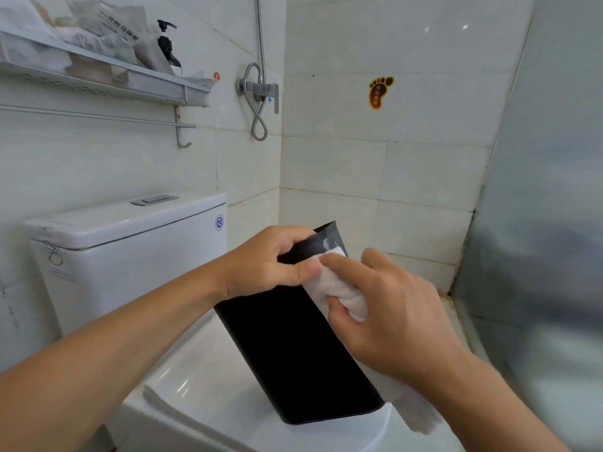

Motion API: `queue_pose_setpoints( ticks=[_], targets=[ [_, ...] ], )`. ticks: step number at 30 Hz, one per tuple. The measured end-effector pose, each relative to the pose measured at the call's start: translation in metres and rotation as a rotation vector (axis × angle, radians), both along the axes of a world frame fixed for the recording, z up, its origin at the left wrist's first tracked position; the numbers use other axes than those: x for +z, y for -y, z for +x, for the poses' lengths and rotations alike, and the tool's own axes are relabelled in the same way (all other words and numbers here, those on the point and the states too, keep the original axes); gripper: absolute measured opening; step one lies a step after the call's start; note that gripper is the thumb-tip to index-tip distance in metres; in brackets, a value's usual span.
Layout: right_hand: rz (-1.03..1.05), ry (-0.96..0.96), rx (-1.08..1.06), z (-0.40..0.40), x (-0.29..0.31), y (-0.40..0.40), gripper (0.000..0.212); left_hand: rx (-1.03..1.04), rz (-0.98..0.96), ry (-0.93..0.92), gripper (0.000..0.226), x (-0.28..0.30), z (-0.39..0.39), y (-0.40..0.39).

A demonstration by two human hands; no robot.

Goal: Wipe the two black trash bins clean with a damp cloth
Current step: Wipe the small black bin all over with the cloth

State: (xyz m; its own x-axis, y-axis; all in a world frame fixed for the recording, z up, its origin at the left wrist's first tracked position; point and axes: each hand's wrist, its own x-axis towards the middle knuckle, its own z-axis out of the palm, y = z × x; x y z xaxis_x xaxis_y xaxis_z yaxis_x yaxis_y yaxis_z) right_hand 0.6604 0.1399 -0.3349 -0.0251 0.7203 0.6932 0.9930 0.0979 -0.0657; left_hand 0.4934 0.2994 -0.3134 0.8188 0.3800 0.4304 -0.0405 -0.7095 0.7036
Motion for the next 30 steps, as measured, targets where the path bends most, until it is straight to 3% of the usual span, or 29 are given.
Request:
queue_pose_setpoints(
  ticks=[12, 22, 27, 30],
  targets=[
    [0.071, -0.185, 0.003, 0.011, -0.001, -0.015, 0.045, 0.117, 0.124, 0.013, 0.042, -0.005, 0.0, -0.002],
    [-0.115, -0.094, 0.064, 0.026, 0.002, 0.001, 0.048, 0.179, 0.156, -0.081, 0.057, -0.003, -0.008, 0.003],
    [0.031, -0.171, -0.033, 0.026, -0.002, -0.011, 0.044, 0.233, 0.172, -0.125, 0.051, 0.001, -0.008, 0.005],
    [0.071, -0.153, 0.042, 0.013, -0.004, -0.011, 0.046, 0.251, 0.199, -0.132, 0.056, 0.002, -0.004, 0.008]
  ],
)
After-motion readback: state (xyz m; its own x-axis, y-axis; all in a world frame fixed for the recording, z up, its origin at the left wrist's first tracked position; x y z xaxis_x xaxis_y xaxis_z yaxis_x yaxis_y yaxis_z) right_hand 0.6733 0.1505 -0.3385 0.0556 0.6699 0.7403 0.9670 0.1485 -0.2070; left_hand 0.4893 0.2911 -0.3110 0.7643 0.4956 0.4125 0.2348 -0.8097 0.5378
